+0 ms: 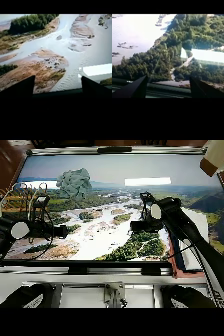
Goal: Fold the shirts.
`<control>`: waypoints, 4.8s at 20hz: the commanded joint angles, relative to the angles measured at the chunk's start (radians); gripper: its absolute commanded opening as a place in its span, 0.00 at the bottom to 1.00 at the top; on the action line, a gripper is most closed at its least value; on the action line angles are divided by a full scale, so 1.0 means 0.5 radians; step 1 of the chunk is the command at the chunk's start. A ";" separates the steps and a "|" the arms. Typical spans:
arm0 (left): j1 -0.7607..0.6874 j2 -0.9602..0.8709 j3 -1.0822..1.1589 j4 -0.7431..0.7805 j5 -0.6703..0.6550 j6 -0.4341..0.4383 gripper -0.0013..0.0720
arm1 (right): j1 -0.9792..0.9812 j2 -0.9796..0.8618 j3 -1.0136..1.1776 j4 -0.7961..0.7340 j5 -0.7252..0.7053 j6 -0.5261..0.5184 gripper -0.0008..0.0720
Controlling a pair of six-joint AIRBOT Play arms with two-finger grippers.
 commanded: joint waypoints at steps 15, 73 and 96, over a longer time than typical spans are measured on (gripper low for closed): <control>-0.005 -0.030 -0.002 -0.108 0.246 0.000 0.98 | 0.002 -0.002 0.000 0.163 0.111 0.001 0.87; -0.240 -0.410 1.824 -0.575 -0.249 0.401 0.07 | 0.002 1.180 0.667 -0.486 0.218 0.182 0.87; 0.507 -0.163 0.144 -0.378 -0.612 0.272 0.98 | 0.002 0.888 -0.645 -0.127 0.077 0.071 0.87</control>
